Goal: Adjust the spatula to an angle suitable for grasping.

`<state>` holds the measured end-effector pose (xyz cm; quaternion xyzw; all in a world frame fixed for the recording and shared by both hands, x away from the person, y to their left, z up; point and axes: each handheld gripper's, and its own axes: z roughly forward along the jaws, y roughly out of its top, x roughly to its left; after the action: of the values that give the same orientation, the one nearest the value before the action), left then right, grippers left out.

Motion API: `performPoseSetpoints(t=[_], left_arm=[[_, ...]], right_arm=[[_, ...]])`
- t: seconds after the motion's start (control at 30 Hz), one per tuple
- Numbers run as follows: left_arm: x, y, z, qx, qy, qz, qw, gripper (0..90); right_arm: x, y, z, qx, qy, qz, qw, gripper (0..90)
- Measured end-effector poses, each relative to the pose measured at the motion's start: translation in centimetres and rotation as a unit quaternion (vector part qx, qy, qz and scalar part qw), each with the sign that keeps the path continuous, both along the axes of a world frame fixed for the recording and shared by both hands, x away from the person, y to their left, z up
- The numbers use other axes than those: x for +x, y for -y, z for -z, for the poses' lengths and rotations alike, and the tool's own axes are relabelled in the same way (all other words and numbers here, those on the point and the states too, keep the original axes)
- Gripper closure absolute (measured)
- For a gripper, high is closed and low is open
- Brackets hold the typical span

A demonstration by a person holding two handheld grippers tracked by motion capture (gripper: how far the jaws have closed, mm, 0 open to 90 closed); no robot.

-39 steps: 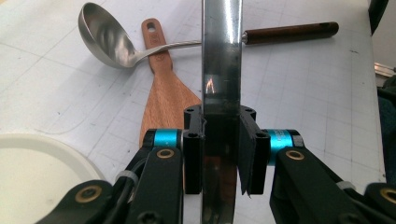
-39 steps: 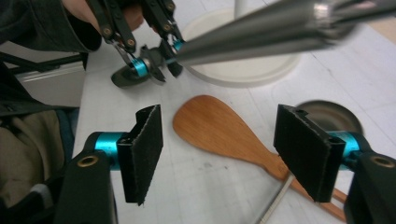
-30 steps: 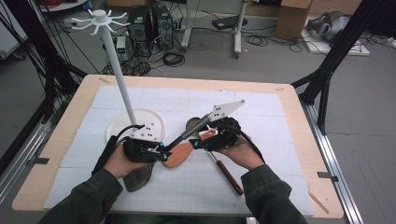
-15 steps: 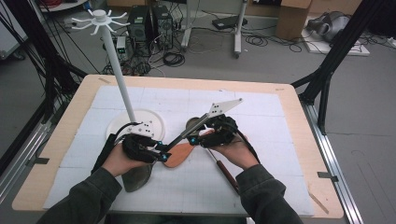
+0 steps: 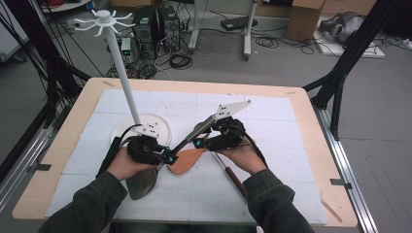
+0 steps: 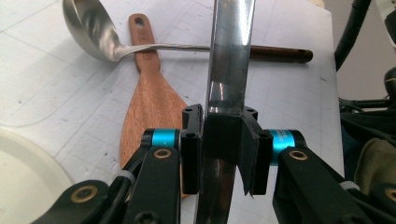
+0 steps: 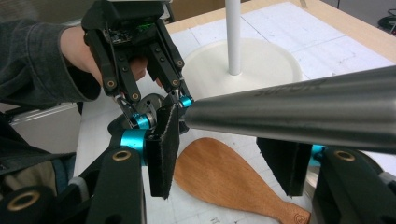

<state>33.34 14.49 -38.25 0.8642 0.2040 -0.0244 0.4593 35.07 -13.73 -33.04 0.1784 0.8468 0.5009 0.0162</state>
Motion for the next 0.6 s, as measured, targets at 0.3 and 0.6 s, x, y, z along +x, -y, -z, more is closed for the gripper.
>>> performPoseSetpoints(t=[0.3,0.6], left_arm=[[-0.6,0.0,-0.8,0.002,0.037,-0.02,0.9991,74.5],[-0.9,0.4,-2.0,-0.008,0.058,-0.035,0.9976,75.2]], right_arm=[[0.0,-1.1,-0.8,0.019,0.008,0.01,0.9997,47.6],[0.2,-2.0,-1.7,0.035,0.015,0.01,0.9992,53.0]])
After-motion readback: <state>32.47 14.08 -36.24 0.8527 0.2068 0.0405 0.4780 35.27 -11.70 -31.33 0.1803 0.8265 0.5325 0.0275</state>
